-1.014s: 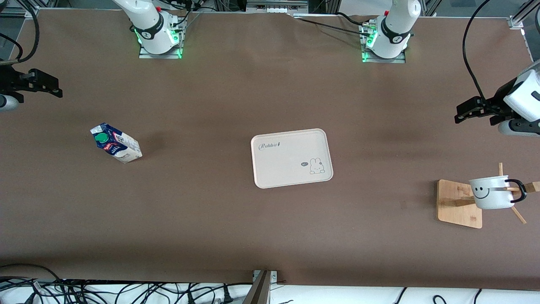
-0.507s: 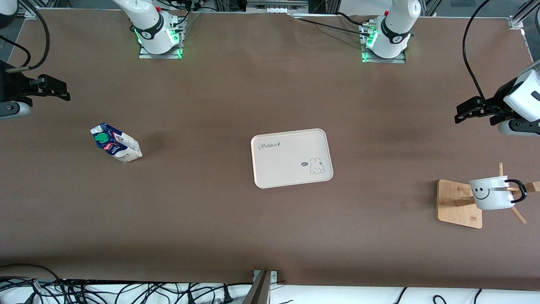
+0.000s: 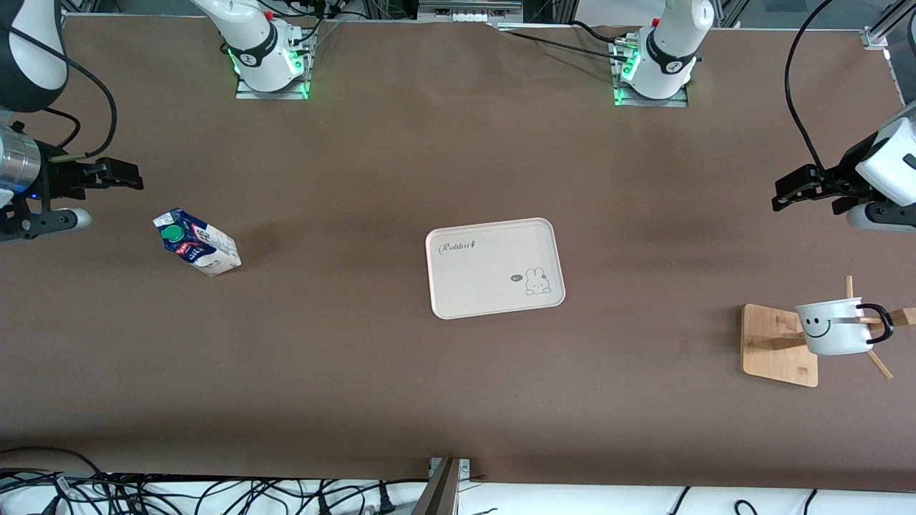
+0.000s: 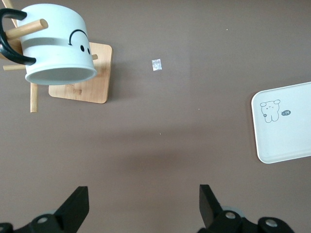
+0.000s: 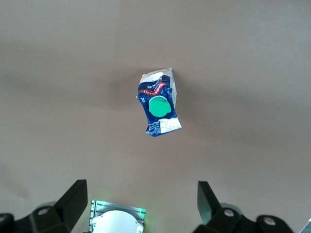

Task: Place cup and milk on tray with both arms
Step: 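Reach the right gripper to the milk carton while the left gripper approaches the mug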

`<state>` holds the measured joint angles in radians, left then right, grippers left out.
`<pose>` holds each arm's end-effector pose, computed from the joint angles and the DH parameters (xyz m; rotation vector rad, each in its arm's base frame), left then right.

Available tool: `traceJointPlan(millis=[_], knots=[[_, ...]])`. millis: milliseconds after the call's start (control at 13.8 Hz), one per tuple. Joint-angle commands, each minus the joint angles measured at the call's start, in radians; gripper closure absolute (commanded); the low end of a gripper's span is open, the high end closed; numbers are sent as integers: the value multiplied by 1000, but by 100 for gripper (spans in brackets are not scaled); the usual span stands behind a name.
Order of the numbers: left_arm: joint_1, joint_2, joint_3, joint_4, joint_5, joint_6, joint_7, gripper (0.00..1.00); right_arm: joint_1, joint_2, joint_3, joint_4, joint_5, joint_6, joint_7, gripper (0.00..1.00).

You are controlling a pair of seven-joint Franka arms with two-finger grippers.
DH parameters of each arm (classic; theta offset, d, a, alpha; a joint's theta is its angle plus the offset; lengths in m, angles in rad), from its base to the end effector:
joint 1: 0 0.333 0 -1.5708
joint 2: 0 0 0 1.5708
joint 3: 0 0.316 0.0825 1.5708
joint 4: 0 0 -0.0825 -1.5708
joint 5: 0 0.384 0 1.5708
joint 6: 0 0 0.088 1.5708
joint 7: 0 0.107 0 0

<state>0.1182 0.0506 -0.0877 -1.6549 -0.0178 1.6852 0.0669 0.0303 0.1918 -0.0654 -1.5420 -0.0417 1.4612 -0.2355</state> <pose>0.5755 0.0169 0.5660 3.1180 -0.0532 -0.0296 0.5890 -0.0225 0.5202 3.0790 0.3105 -0.4314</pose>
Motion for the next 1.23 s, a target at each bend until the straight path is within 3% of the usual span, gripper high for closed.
traceJointPlan(millis=[0,290,434,796,1086,1158], knots=[[1,9,-7,21,15,-4,-9,0,-1,-11,-4,-62,0,65,-4,0],[1,5,-6,9,19,4,-9,0,-7,-3,-16,-147,0,177,-68,0],[-3,-35,-4,-57,25,59,-10,0,-9,-3,-25,-178,0,223,-109,0],[-8,-83,28,-247,27,359,-9,0,-7,11,-24,-205,0,251,-110,0],[-6,-89,46,-446,27,725,5,0,-7,28,-22,-207,2,274,-108,0],[-8,-89,49,-456,27,749,10,0,-7,32,-22,-207,3,278,-108,0]])
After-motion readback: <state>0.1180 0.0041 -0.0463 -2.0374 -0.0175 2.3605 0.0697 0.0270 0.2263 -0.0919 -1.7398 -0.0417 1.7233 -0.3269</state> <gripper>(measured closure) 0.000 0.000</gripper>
